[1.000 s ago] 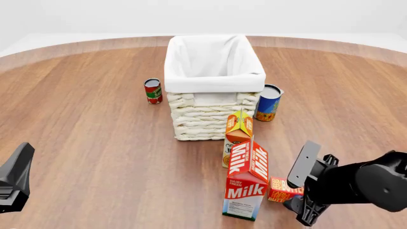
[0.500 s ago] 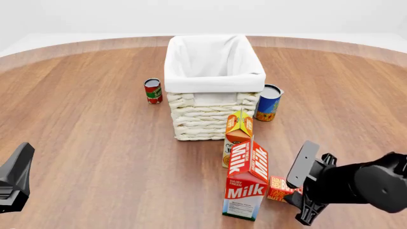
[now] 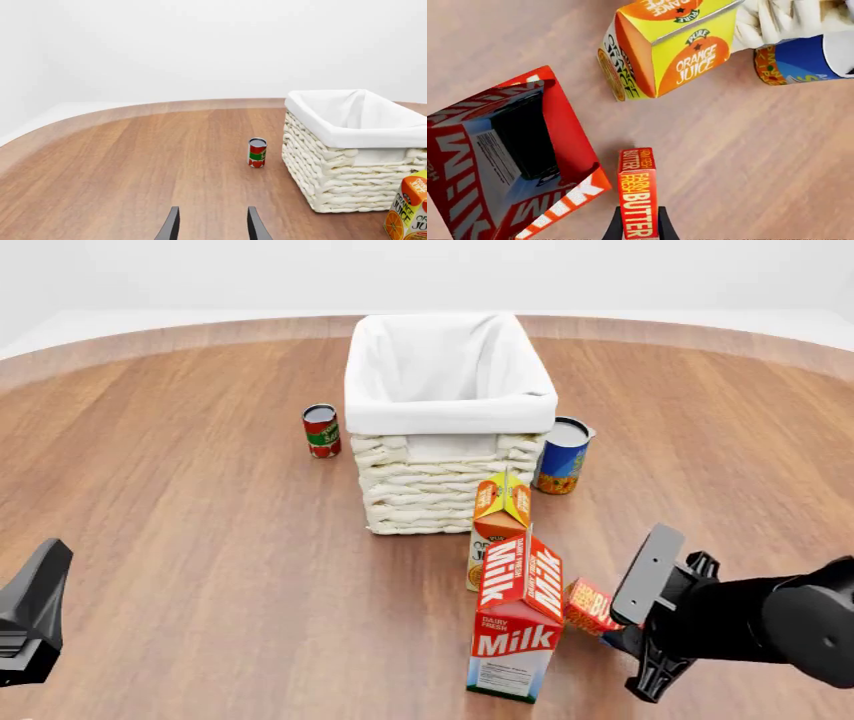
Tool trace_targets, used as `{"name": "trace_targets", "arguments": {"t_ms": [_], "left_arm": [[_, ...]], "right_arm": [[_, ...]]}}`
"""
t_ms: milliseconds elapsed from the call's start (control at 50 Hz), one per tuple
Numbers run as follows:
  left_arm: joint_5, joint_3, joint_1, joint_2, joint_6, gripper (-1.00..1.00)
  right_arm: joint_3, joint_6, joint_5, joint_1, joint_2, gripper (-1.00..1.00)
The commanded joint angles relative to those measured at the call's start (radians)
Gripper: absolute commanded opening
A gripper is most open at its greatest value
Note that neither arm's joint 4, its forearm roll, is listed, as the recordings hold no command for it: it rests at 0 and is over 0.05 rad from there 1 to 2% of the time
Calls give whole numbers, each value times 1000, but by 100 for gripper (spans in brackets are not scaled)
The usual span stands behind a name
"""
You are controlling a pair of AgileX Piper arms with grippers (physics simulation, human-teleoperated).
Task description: Pick up the butter and put it in the basket.
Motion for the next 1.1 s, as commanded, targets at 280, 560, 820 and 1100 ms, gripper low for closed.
{"name": "trace_targets", "arguments": {"t_ms": [280, 560, 820, 1100], "left_arm": [[0, 0, 0, 0, 0, 100], [0, 0, 0, 0, 0, 100], [0, 0, 0, 0, 0, 100], [0, 0, 0, 0, 0, 100]], "right_arm": [[-1, 42, 39, -13, -105, -100], [-21, 54, 86, -15, -164, -100], [-72, 105, 155, -10, -258, -100], [-118, 150, 172, -5, -297, -100]]}}
